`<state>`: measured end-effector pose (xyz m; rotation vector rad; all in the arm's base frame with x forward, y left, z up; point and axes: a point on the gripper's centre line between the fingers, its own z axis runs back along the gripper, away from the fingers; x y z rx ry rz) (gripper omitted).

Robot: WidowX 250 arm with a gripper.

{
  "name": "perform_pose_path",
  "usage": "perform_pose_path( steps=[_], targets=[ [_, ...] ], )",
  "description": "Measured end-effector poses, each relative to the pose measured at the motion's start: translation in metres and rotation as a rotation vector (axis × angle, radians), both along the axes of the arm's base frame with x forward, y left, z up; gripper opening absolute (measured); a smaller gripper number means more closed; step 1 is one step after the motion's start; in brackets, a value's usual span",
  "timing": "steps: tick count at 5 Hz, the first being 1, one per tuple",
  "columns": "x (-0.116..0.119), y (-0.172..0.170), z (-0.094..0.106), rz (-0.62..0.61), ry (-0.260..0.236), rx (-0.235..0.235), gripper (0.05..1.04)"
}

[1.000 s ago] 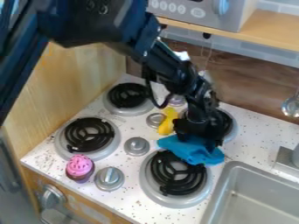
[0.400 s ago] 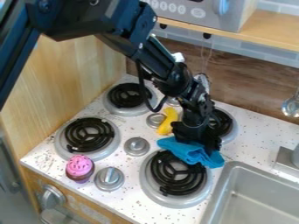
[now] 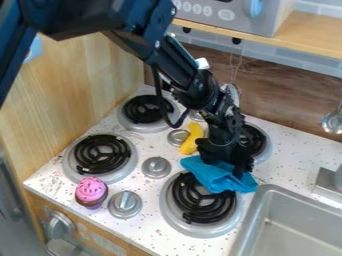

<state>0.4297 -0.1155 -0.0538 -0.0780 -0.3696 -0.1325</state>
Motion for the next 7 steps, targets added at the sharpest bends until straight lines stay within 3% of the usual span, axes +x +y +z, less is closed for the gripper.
perform_pose_path(
  steps=[2,3,4,5,7],
  targets=[
    [-0.025,-0.061,-0.001,-0.146,0.009,0.004,0.999],
    [-0.035,-0.074,-0.006,-0.171,0.024,0.007,0.999],
    [-0.044,-0.074,-0.008,-0.185,0.016,0.026,0.999],
    [-0.071,-0.07,-0.005,-0.181,0.029,0.054,0.999],
    [-0.115,-0.039,0.02,-0.125,0.023,0.07,0.999]
  ],
)
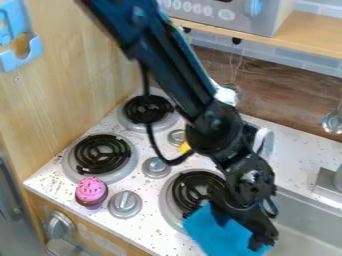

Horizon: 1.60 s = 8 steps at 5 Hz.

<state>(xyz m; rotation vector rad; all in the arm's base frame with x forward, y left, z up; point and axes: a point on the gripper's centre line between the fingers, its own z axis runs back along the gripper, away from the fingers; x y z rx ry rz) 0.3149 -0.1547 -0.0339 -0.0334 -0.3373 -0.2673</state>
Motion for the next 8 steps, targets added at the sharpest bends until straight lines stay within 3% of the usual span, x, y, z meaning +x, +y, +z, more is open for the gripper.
perform_pose_path(
  steps=[1,3,6,8],
  targets=[
    [-0.016,0.012,0.005,0.006,-0.009,0.018,0.999],
    [-0.034,0.023,-0.005,0.002,0.028,0.04,0.999],
    [-0.006,0.063,0.005,0.119,-0.014,0.083,0.999],
    [0.009,0.083,-0.003,0.183,0.014,0.13,0.999]
  ],
)
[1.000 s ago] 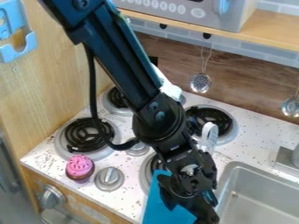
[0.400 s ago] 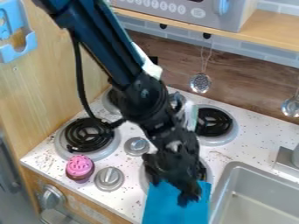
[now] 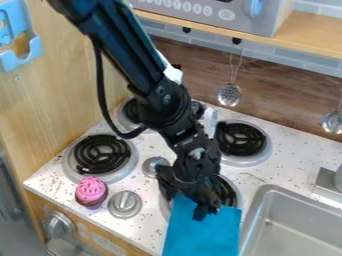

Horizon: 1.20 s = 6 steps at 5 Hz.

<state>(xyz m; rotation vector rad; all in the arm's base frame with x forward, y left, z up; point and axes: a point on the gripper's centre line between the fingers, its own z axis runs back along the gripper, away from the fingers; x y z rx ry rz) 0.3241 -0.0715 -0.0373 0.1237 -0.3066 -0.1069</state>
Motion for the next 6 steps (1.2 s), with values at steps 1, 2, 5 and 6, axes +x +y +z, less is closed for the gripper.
perform_pose_path(
  steps=[1,2,5,6],
  targets=[
    [0.0,-0.002,-0.001,0.001,0.008,-0.011,0.999],
    [0.002,-0.002,0.001,0.001,0.004,-0.003,0.999],
    [0.036,0.026,0.003,0.088,-0.047,0.027,0.999],
    [0.036,0.028,0.003,0.096,-0.025,0.017,0.999]
  ],
)
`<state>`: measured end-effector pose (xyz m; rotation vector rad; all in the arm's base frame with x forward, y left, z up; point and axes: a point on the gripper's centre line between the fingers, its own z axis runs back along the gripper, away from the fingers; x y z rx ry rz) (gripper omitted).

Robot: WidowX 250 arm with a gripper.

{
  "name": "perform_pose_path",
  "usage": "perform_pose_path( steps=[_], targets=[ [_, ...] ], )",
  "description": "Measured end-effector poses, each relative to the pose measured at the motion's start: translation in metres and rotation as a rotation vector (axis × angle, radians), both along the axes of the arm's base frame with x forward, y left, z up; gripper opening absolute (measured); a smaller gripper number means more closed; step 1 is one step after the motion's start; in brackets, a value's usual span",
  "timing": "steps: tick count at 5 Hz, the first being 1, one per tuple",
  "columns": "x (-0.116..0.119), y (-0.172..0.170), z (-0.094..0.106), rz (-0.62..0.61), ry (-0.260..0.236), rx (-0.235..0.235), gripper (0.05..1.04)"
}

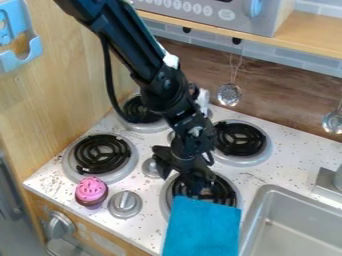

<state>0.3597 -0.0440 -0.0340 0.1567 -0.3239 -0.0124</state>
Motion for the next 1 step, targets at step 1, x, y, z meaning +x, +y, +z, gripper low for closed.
perform_pose_path(
  steps=[1],
  targets=[
    [-0.0045,0.001,0.0358,-0.045,0.036,-0.171,0.999]
  ],
)
